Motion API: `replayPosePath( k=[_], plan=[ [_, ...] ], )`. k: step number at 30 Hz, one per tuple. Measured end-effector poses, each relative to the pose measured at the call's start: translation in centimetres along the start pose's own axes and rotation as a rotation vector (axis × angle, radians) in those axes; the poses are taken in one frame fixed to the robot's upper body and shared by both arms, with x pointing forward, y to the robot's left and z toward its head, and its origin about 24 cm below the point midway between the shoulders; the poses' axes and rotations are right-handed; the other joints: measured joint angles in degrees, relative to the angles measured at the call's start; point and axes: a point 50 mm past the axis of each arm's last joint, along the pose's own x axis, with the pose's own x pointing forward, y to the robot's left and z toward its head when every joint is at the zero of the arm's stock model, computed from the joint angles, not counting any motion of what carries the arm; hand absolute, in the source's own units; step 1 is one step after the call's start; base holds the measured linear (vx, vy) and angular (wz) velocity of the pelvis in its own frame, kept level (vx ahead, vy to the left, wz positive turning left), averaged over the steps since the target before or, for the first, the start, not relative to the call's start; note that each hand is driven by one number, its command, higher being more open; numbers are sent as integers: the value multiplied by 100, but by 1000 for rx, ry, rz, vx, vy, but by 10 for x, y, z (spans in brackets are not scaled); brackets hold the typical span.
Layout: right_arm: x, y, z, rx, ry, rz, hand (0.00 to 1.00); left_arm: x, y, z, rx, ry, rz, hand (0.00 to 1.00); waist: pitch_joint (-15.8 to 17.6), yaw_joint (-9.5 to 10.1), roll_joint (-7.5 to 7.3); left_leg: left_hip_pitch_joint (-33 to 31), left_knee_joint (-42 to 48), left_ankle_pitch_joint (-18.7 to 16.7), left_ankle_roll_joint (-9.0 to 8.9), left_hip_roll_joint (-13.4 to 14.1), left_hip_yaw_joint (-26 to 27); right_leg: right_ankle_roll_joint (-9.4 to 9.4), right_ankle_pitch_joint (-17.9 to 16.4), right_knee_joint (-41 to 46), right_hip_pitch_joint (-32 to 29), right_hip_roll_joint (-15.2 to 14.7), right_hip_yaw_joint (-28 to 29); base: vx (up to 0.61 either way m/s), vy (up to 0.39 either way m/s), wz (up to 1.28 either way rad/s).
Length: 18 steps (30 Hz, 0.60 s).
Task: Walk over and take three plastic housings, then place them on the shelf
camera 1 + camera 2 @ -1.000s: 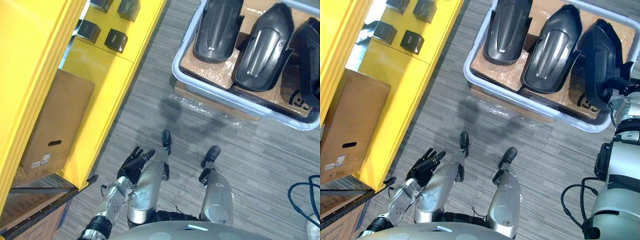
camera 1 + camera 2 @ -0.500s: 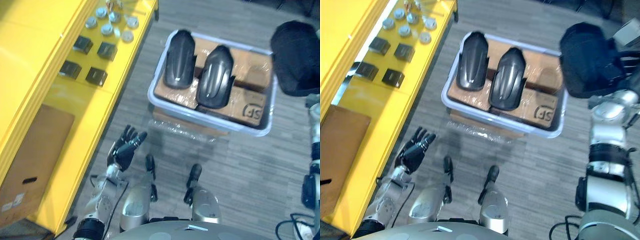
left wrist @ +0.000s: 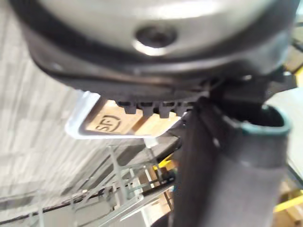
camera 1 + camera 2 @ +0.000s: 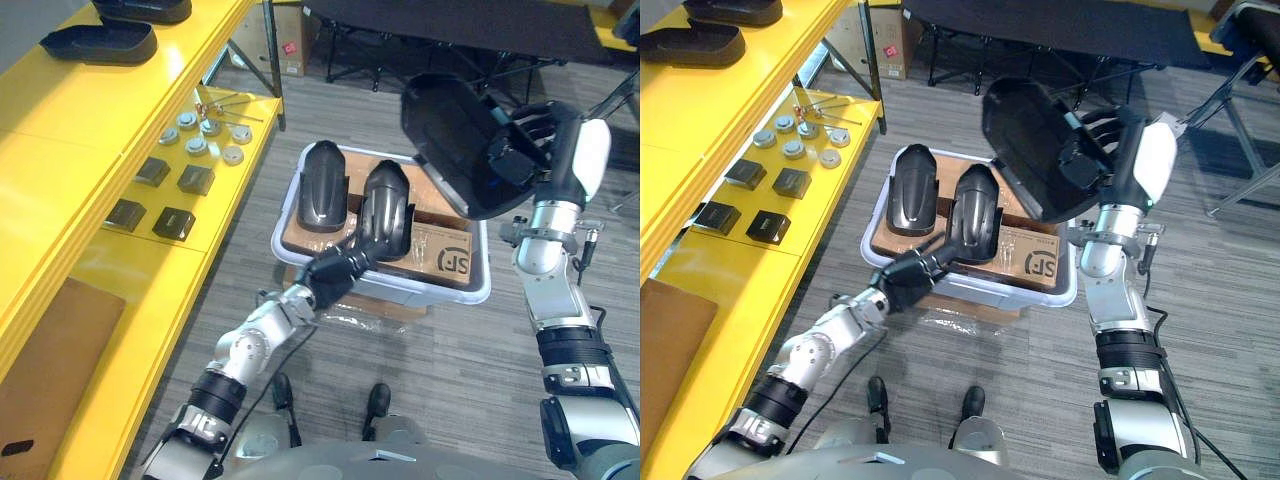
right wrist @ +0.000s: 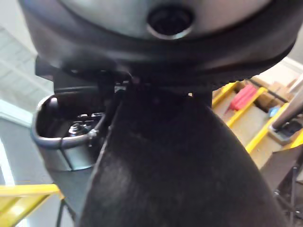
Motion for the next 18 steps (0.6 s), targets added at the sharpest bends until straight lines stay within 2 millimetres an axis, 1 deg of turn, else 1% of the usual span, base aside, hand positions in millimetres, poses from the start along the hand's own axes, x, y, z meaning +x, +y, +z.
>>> replayPosePath(
  k=[1, 2, 4, 6, 8, 10, 12, 14, 16, 18],
  plan=[
    [-7, 4, 5, 27, -41, 27, 0, 2, 5, -6, -60, 16, 38, 100, -62, -9, -33, 9, -1, -5, -7, 18, 9, -24, -18, 0, -2, 17, 1, -52, 1, -5],
    [-10, 6, 7, 42, -54, 34, 0, 3, 6, -7, -79, 21, 54, 100, -80, -9, -47, 12, -1, -5, -7, 29, 12, -29, -22, -1, -2, 26, 2, -69, -6, -7],
    [-20, 14, 20, 119, -102, 44, 0, 4, 19, -5, -153, 23, 146, 100, -140, -36, -92, 18, -2, -22, -38, 73, 39, -37, -54, -28, -9, 61, 0, -66, -12, -7],
    [-27, 18, 28, 165, -133, 53, 0, 2, 30, -6, -213, 15, 206, 100, -222, -53, -104, 21, -2, -29, -49, 84, 58, -54, -75, -30, -13, 66, -1, -39, -4, -5],
    [-31, 18, 37, 195, -171, 72, 0, 0, 36, -6, -255, 1, 231, 100, -259, -66, -125, 22, -1, -29, -50, 83, 66, -55, -76, -31, -17, 62, -1, 0, 0, 0],
    [-38, 23, 43, 234, -185, 99, 0, 0, 38, -3, -305, -30, 228, 100, -301, -81, -189, 21, -1, -31, -53, 84, 78, -55, -74, -31, -20, 62, -2, 0, 0, 0],
    [-52, 35, 48, 287, -181, 159, 0, 0, 36, 3, -405, -103, 194, 100, -367, -100, -282, 21, -1, -43, -68, 84, 103, -63, -45, -31, -25, 59, 1, 40, 6, -2],
    [-64, 44, 51, 315, -172, 214, 0, 2, 33, 11, -460, -167, 152, 100, -401, -100, -329, 22, 0, -43, -68, 84, 118, -63, -40, -31, -31, 57, 2, 50, 7, -3],
    [-73, 54, 55, 340, -170, 269, 0, 4, 29, 24, -538, -275, 96, 100, -407, -102, -329, 26, 2, -25, -42, 80, 136, -65, -29, -30, -36, 50, 7, 51, 10, -4],
    [-75, 57, 58, 357, -167, 272, 0, 4, 29, 30, -613, -349, 64, 100, -414, -103, -328, 40, 3, -21, -39, 81, 143, -70, -24, -30, -28, 52, 10, 41, 8, -2]
  ],
)
